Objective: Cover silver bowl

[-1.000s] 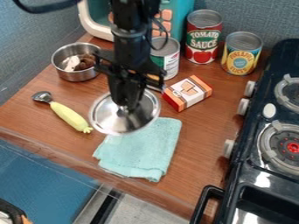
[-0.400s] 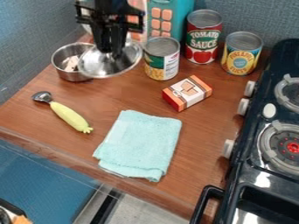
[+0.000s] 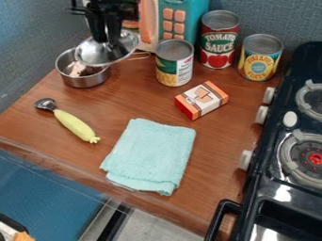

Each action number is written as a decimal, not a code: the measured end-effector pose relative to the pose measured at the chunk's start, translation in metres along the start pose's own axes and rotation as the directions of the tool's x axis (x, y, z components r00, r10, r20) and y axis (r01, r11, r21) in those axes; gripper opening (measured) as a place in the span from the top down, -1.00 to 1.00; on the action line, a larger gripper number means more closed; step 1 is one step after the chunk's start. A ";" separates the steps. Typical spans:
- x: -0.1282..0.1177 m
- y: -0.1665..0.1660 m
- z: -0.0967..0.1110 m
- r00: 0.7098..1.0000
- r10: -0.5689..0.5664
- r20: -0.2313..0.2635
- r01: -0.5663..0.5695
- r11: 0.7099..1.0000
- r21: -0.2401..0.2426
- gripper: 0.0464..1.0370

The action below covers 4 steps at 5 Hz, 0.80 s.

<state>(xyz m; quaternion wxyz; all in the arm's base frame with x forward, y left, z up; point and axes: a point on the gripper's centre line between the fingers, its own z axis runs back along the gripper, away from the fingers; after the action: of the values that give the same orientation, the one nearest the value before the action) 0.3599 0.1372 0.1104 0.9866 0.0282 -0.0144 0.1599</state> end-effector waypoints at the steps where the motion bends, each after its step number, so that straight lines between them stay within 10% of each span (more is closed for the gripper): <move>1: 0.014 0.019 -0.006 0.998 0.054 -0.008 -0.054 0.998 0.015 0.56; 4: 0.029 0.051 -0.022 0.994 0.105 -0.031 -0.103 0.993 0.052 0.56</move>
<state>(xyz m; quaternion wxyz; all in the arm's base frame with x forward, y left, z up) 0.3720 0.1962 0.0917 0.9760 0.0497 0.0050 0.2120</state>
